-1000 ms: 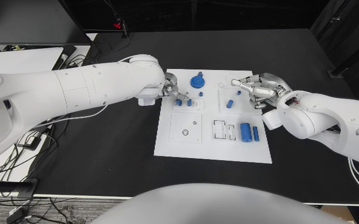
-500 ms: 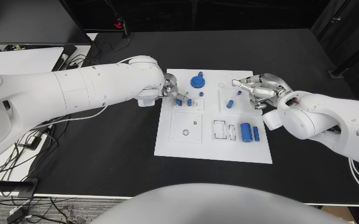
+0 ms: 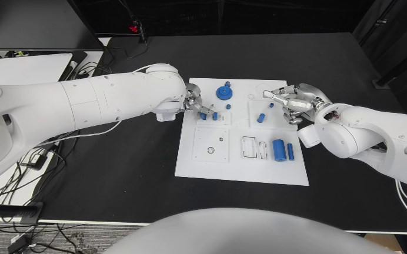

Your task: Assemble the parts on the task board

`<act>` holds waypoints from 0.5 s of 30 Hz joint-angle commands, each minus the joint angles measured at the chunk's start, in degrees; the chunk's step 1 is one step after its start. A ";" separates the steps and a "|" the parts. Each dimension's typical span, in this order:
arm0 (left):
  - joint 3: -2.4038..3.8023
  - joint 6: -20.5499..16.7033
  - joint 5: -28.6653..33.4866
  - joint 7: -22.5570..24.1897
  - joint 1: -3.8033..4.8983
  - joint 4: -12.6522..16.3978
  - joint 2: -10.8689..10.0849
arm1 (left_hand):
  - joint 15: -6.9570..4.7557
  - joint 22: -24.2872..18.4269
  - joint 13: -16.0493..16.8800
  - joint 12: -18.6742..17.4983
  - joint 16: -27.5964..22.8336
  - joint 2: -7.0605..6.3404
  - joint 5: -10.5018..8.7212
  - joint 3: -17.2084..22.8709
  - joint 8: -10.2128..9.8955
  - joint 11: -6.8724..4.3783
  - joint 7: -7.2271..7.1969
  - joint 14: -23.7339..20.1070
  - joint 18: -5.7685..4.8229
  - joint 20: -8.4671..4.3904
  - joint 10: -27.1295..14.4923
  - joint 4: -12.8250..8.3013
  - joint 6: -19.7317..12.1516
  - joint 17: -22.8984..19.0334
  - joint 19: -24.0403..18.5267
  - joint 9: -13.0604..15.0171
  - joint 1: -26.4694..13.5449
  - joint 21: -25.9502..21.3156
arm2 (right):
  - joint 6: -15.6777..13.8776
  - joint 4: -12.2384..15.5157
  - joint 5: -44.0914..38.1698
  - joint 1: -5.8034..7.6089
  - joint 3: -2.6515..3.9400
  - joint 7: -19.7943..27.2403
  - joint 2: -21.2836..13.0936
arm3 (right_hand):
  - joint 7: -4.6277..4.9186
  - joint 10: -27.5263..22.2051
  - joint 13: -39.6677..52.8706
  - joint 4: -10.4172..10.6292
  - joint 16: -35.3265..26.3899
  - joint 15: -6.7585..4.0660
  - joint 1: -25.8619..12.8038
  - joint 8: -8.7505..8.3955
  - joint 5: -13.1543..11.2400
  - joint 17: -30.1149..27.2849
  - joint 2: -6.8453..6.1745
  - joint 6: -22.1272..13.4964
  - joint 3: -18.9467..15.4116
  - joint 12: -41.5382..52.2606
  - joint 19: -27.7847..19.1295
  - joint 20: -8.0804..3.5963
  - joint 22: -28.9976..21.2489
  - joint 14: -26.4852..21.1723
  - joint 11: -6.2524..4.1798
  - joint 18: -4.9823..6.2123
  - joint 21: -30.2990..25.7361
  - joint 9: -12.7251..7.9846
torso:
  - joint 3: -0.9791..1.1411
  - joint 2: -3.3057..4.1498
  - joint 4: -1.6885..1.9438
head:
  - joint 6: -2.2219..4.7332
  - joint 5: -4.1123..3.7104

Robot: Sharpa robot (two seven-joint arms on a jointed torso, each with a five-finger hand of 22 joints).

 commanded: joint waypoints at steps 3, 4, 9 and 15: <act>-0.12 -0.28 -0.29 0.95 -0.14 0.01 0.00 | -0.31 12.06 14.95 0.19 0.05 -0.11 0.25 -0.40 0.35 -0.45 -0.20 6.03 1.04 -0.29 6.09 0.02 -0.21 15.09 0.10 0.07 0.64 -0.04 | 0.58 0.05 -0.09 0.06 0.02 0.04 0.03 | 1.06 5.97 15.08 -0.03 0.14 0.31 0.08 0.25 0.20 15.10 0.44 -0.41 -0.32 0.14 1.88 0.25 13.14 6.05 0.40 1.05 -0.21 0.04 | 0.04 -0.01 0.06 | -0.01 0.04; -0.12 -0.53 -0.29 1.17 -0.14 0.03 0.00 | -0.31 12.06 14.95 0.19 0.05 -0.11 0.26 -0.40 0.37 -0.45 -0.20 6.03 1.04 -0.29 6.09 0.02 -0.22 15.09 0.09 0.08 0.65 -0.05 | 0.59 0.04 -0.09 0.06 0.02 0.04 0.04 | 1.06 5.97 15.08 -0.03 0.14 0.31 0.08 0.25 0.20 15.10 0.44 -0.41 -0.32 0.14 1.88 0.25 13.14 6.05 0.40 1.05 -0.21 0.04 | 0.03 -0.01 0.04 | -0.01 0.06; -0.12 -1.84 -0.28 2.46 -0.14 0.07 0.05 | -0.34 12.05 14.95 0.19 0.05 -0.12 0.29 -0.44 0.46 -0.46 -0.20 6.03 1.05 -0.31 6.09 0.01 -0.47 15.09 0.07 0.16 0.75 -0.07 | 0.63 0.01 -0.09 0.05 0.02 0.00 0.11 | 1.06 5.97 15.08 -0.05 0.14 0.31 0.10 0.30 0.24 15.10 0.47 -0.43 -0.34 0.14 1.88 0.25 13.14 6.05 0.40 1.05 -0.21 0.04 | -0.01 0.01 0.00 | -0.01 0.00; -0.12 -2.40 -0.28 2.87 -0.14 0.09 0.11 | -0.35 12.06 14.95 0.19 0.05 -0.11 0.32 -0.45 0.53 -0.47 -0.21 6.03 1.04 -0.33 6.09 0.00 -0.61 15.09 0.09 0.21 0.84 -0.06 | 0.67 -0.01 -0.09 0.03 0.02 -0.04 0.12 | 1.06 5.97 15.08 -0.05 0.14 0.31 0.10 0.30 0.24 15.10 0.47 -0.43 -0.34 0.14 1.88 0.25 13.14 6.05 0.40 1.05 -0.21 0.04 | -0.02 0.00 0.00 | -0.01 -0.05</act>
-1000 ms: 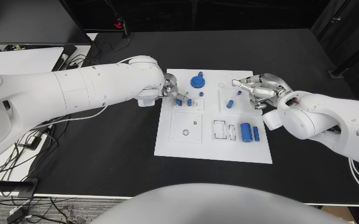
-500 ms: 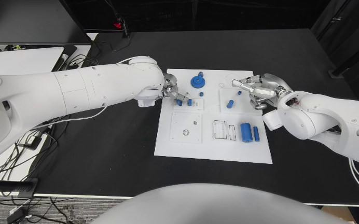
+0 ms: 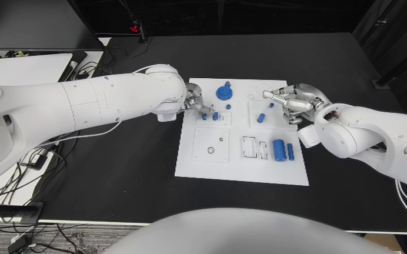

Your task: Assemble the parts on the task board

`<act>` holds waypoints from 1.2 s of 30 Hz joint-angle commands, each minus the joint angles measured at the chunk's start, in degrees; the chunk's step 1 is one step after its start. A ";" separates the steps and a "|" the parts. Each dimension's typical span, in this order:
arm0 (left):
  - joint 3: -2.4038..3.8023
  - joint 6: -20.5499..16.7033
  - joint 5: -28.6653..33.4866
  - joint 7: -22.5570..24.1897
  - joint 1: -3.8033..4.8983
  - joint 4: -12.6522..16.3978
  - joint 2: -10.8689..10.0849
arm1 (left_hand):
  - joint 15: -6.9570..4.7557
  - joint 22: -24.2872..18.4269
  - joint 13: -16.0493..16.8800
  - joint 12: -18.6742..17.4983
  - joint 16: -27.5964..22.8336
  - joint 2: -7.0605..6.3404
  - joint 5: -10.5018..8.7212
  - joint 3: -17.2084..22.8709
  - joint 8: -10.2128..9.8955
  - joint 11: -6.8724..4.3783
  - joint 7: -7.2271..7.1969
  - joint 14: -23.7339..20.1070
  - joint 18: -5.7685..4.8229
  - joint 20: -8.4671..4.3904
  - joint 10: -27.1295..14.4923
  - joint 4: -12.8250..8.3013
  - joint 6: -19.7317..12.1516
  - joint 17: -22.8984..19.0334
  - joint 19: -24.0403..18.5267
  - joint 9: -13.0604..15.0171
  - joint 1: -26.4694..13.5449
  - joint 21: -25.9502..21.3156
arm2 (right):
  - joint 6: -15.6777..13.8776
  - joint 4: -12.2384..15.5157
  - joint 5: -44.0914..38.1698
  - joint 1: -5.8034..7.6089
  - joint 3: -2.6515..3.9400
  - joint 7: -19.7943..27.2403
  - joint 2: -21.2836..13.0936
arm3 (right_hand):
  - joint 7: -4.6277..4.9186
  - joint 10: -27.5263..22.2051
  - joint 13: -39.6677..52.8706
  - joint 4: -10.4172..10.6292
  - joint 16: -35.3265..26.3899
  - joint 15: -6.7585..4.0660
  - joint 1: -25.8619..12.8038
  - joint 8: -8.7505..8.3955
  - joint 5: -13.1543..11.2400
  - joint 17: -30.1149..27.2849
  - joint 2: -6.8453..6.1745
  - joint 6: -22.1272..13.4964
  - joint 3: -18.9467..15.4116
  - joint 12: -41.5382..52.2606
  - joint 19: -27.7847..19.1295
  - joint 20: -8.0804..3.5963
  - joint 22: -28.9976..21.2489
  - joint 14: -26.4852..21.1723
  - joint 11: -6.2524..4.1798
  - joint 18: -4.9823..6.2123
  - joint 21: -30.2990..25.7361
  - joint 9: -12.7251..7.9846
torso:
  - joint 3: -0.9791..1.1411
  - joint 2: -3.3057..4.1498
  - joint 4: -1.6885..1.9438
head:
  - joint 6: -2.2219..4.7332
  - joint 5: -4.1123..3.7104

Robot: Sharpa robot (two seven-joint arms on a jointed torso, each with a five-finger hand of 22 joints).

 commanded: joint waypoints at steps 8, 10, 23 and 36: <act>0.00 0.22 -0.20 0.21 -0.01 -0.01 0.15 | -0.36 12.06 14.95 0.19 0.05 0.12 0.35 -0.46 0.30 -0.48 0.20 6.03 1.04 -0.33 6.09 0.00 -0.27 15.09 0.10 0.11 0.68 -0.05 | 0.69 0.10 -0.09 0.01 0.02 0.09 0.03 | 1.06 5.97 15.08 -0.05 0.14 0.31 0.10 0.30 0.25 15.10 0.47 -0.43 -0.34 0.14 1.88 0.25 13.14 6.05 0.40 1.05 -0.21 0.04 | 0.03 -0.01 0.01 | -0.01 -0.06; 0.00 0.43 -0.21 -0.12 -0.01 -0.01 0.09 | -0.36 12.05 14.95 0.19 0.05 0.12 0.36 -0.46 0.31 -0.48 0.20 6.03 1.05 -0.34 6.09 0.01 -0.30 15.09 0.07 0.13 0.69 -0.08 | 0.70 0.12 -0.09 0.00 0.02 0.08 0.03 | 1.06 5.97 15.08 -0.05 0.14 0.31 0.10 0.30 0.25 15.10 0.47 -0.43 -0.34 0.14 1.88 0.25 13.14 6.05 0.40 1.05 -0.21 0.04 | 0.02 0.00 0.00 | -0.01 -0.04; 0.00 -15.55 -1.57 6.79 0.09 2.05 -2.20 | -0.42 12.15 14.95 0.19 0.05 -0.58 0.93 -0.69 1.30 -0.47 0.25 6.03 0.97 -0.46 6.09 -0.08 -2.11 15.09 0.34 0.77 2.55 0.14 | 0.63 0.13 -0.09 -0.03 0.02 0.13 -0.03 | 1.06 5.97 15.08 -0.05 0.14 0.31 0.10 0.30 0.25 15.10 0.47 -0.43 -0.34 0.14 1.88 0.25 13.14 6.05 0.40 1.05 -0.21 0.04 | 0.05 -0.06 -0.03 | -0.01 -0.48; 0.01 -42.37 13.05 37.15 0.55 2.86 -3.70 | 0.97 7.75 -3.68 -19.68 0.03 -3.87 1.65 -1.51 -1.48 1.22 2.80 5.98 3.93 0.43 -19.38 -0.17 -8.10 15.05 -12.14 -7.10 13.77 -11.45 | 0.55 0.11 -0.09 -0.04 0.02 0.76 -0.04 | 1.06 5.97 15.08 -0.05 0.14 0.31 0.10 0.30 0.25 15.10 0.47 -0.43 -0.34 0.14 1.88 0.25 13.14 6.05 0.40 1.05 -0.21 0.04 | 0.01 0.04 -0.04 | -0.01 -0.61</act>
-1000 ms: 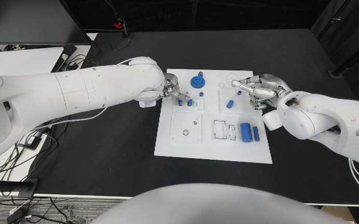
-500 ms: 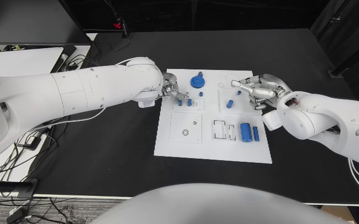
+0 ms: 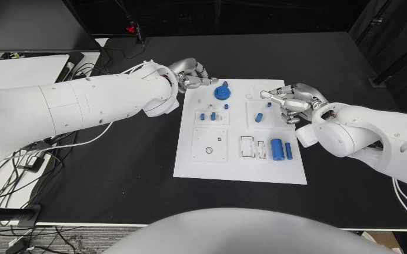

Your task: Assemble the parts on the task board

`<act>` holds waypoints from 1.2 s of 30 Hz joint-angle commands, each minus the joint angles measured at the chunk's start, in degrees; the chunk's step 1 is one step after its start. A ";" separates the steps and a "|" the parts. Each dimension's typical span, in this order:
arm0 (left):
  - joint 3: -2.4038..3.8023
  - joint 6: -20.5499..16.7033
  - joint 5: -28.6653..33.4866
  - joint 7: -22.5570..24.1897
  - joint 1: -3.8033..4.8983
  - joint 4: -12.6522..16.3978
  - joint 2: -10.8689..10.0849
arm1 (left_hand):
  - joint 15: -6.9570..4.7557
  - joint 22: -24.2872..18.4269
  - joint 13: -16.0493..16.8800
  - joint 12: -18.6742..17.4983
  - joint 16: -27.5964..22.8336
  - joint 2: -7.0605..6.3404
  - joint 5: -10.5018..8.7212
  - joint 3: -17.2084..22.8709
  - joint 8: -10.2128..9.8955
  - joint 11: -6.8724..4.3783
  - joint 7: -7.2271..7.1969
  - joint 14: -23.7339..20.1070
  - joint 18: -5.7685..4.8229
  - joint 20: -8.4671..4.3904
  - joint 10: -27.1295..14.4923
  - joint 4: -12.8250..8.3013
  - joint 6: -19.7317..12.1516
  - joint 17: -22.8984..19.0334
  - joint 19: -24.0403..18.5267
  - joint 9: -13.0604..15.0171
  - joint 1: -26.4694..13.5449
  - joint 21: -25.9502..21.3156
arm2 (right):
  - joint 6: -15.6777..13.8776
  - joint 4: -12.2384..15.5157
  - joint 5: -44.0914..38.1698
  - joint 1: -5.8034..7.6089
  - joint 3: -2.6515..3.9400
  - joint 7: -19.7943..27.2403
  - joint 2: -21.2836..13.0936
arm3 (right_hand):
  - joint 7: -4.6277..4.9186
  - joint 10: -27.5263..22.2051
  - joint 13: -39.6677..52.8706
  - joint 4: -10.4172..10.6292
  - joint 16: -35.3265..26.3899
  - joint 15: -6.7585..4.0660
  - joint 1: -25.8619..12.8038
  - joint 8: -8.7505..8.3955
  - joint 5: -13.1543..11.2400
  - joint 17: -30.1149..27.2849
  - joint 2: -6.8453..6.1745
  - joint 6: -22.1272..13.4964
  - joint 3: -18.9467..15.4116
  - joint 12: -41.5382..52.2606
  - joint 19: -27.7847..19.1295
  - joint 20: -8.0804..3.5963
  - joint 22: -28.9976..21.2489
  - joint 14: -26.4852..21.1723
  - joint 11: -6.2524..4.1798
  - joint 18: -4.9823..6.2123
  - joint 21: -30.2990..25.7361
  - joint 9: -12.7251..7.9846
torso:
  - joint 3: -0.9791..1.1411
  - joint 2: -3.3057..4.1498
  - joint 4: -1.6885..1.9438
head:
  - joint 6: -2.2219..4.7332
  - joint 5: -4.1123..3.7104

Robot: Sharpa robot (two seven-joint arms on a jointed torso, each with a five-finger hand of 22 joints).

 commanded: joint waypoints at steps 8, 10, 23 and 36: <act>0.04 -7.36 9.47 23.56 -0.33 -3.95 3.16 | 3.49 9.27 -43.04 -47.04 0.05 -3.90 3.76 -3.47 -5.98 3.02 3.27 6.00 -0.19 2.58 -30.73 -0.03 -2.06 15.09 1.07 -12.49 8.86 0.64 | 0.22 0.09 -0.08 0.07 0.02 1.97 0.08 | 1.05 5.97 15.08 -0.11 0.14 0.31 0.15 0.44 0.35 15.10 0.53 -0.46 -0.42 0.14 1.85 0.25 13.12 6.05 0.40 1.06 -0.24 0.04 | 0.01 0.02 -0.02 | 0.16 0.22; 0.04 -6.34 5.37 24.46 -0.60 -5.09 3.83 | 3.89 9.81 -46.65 -49.65 0.05 -4.32 3.78 -3.86 -7.60 3.68 3.73 6.00 -0.54 3.03 -31.23 -0.05 -2.22 15.09 2.71 -15.32 10.18 2.30 | 0.00 0.12 -0.09 0.06 0.02 2.33 0.06 | 1.05 5.97 15.08 -0.11 0.14 0.31 0.15 0.44 0.35 15.10 0.53 -0.46 -0.42 0.14 1.85 0.25 13.12 6.05 0.40 1.06 -0.24 0.04 | -0.05 0.04 -0.07 | 0.46 0.26; 0.04 -5.10 -29.24 28.77 -2.87 -11.88 7.70 | 4.22 13.84 -70.49 -62.75 0.05 -9.66 -1.09 4.95 -20.42 4.71 3.86 6.00 -3.48 3.81 -26.19 0.05 9.19 15.09 14.57 -34.01 13.07 13.42 | -1.56 0.19 -0.67 0.04 0.02 5.51 -0.02 | 1.04 5.97 15.08 -0.14 0.14 0.31 0.18 0.52 0.36 15.10 0.55 -0.44 -0.45 0.14 2.01 0.25 13.20 6.05 0.39 1.00 -0.08 0.05 | -0.03 0.05 0.06 | 0.52 -0.04; 0.05 -5.59 -43.33 28.62 -4.82 -16.19 10.45 | 3.48 15.09 -77.27 -66.52 0.05 -12.11 -8.82 14.05 -23.79 3.65 2.84 6.00 -4.43 3.30 -23.35 -0.01 13.31 15.09 18.07 -38.41 16.86 16.17 | -1.37 0.18 -0.71 -0.22 0.03 5.57 0.06 | 1.04 5.97 15.08 -0.14 0.14 0.31 0.18 0.52 0.36 15.10 0.55 -0.44 -0.45 0.14 2.01 0.25 13.20 6.05 0.39 1.00 -0.08 0.05 | -0.02 0.06 0.03 | 0.88 -0.42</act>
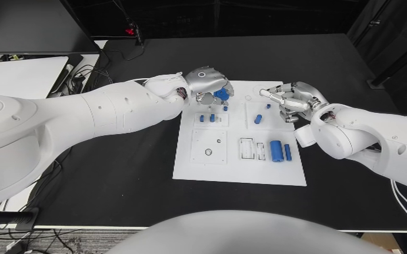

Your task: Assemble the parts on the task board

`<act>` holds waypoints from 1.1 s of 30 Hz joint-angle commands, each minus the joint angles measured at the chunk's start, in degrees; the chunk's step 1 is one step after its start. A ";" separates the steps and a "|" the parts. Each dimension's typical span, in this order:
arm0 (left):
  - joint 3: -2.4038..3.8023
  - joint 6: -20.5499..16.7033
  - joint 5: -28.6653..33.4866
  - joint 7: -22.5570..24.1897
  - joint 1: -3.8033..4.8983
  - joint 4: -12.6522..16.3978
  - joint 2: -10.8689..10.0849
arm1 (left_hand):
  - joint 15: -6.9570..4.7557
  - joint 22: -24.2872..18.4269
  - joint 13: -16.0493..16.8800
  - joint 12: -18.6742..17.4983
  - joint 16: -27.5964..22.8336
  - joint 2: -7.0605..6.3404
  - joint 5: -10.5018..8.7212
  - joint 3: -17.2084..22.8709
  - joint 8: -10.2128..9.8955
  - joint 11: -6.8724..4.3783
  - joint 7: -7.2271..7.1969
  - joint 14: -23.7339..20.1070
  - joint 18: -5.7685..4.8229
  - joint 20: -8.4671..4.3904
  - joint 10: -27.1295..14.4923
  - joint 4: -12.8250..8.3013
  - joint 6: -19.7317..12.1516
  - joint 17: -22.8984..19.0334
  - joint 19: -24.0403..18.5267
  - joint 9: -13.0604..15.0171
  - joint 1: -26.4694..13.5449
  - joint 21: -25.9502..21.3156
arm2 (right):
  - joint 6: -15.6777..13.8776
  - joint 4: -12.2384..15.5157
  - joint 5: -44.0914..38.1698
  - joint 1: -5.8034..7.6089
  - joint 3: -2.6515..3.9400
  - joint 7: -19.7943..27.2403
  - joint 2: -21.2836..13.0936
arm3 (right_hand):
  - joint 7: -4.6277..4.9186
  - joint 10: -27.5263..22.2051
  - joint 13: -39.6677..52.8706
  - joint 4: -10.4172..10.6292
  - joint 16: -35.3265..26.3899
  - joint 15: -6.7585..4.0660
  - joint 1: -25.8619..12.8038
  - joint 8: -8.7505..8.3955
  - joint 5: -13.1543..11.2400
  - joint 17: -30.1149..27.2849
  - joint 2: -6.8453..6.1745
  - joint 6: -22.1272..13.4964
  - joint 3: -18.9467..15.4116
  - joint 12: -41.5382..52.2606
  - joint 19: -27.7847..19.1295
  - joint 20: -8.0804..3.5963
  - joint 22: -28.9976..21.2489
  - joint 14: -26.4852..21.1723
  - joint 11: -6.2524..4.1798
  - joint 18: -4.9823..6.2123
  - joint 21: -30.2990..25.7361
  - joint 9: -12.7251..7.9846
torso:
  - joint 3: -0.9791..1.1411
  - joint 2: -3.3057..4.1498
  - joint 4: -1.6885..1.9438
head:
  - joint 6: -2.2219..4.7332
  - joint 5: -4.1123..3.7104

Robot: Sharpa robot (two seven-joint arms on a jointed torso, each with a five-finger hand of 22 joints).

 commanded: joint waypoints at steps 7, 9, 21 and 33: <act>0.08 1.24 -8.53 -0.21 -0.23 -2.32 1.63 | -0.77 15.09 -2.29 -1.65 0.05 -0.59 -4.84 2.76 -1.41 -0.25 -0.22 6.02 -0.36 -0.61 1.30 -0.02 1.17 15.10 6.07 -1.81 1.25 0.17 | -0.27 0.18 -0.24 -0.12 0.03 0.77 0.05 | 0.84 5.97 15.08 0.02 0.14 0.31 0.18 0.23 0.37 15.10 0.55 -0.24 -0.29 0.14 2.01 0.25 13.20 6.05 0.39 1.00 -0.08 0.05 | 0.07 0.01 0.03 | -0.04 -0.09; 0.08 1.45 -8.84 -0.46 -0.25 -2.61 1.85 | -0.87 15.09 -2.37 -1.86 0.05 -0.64 -5.49 3.19 -1.56 -0.38 -0.34 6.02 -0.36 -0.66 1.41 -0.05 1.36 15.10 6.07 -2.04 1.54 0.17 | -0.26 0.17 -0.24 -0.14 0.03 0.72 0.08 | 0.84 5.97 15.08 0.02 0.14 0.31 0.18 0.23 0.37 15.10 0.55 -0.24 -0.29 0.14 2.01 0.25 13.20 6.05 0.39 1.00 -0.08 0.05 | 0.07 0.00 0.02 | -0.06 -0.10; 0.08 4.65 -11.55 -0.76 -0.40 -4.28 3.32 | -1.51 15.09 -2.43 -2.64 0.05 -1.46 -6.99 4.29 -1.95 -0.92 -0.95 6.02 -0.36 -0.79 1.63 -0.07 2.06 15.10 6.07 -2.75 2.64 0.17 | -0.36 0.06 -0.24 -0.21 0.03 0.74 0.17 | 0.82 5.97 15.08 -0.01 0.14 0.31 0.23 0.34 0.38 15.10 0.62 -0.19 -0.31 0.14 1.98 0.25 13.18 6.05 0.38 1.02 -0.11 0.07 | 0.07 -0.04 0.05 | -0.31 -0.32; 0.09 6.71 -15.01 -2.62 -0.61 -5.68 4.61 | -1.86 15.09 -2.43 -3.09 0.05 -1.55 -7.13 5.23 -2.00 -1.36 -1.43 6.02 -0.36 -0.88 1.87 -0.08 2.82 15.10 6.07 -3.06 3.59 0.17 | -0.40 0.10 -0.24 -0.25 0.03 0.65 0.17 | 0.82 5.97 15.08 -0.01 0.14 0.31 0.23 0.34 0.38 15.10 0.62 -0.19 -0.31 0.14 1.98 0.25 13.18 6.05 0.38 1.02 -0.11 0.07 | 0.09 -0.03 0.08 | -0.65 -0.30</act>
